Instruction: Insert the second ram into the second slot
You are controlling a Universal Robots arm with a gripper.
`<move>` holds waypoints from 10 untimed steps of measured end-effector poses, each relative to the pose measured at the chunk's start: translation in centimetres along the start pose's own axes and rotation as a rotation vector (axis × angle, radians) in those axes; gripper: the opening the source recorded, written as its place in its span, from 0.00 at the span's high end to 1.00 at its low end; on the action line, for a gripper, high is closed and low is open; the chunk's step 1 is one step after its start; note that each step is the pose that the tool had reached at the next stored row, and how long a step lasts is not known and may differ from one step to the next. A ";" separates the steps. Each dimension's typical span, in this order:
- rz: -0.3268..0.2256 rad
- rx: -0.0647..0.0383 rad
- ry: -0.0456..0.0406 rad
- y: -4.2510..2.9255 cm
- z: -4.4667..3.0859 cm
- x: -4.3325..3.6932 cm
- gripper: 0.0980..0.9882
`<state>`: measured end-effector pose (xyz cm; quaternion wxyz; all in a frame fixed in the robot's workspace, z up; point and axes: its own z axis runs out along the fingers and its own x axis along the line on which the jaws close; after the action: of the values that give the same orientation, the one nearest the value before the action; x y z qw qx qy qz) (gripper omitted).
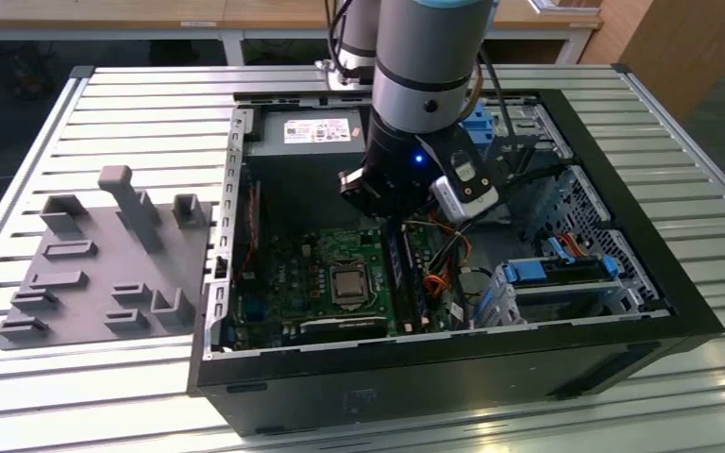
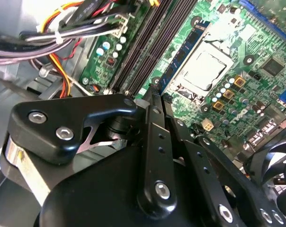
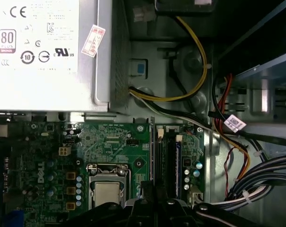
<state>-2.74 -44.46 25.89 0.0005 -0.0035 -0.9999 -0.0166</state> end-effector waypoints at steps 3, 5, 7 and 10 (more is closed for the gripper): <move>0.006 0.000 -0.0002 -0.30 0.07 0.00 0.96; 0.006 0.000 -0.0003 -0.40 0.13 0.00 0.96; 0.002 0.000 0.0012 -0.46 0.23 0.00 0.96; -0.006 0.000 0.0027 -0.78 0.38 0.00 0.96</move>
<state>-2.74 -45.23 25.49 0.0019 -0.0003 -0.9999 -0.0166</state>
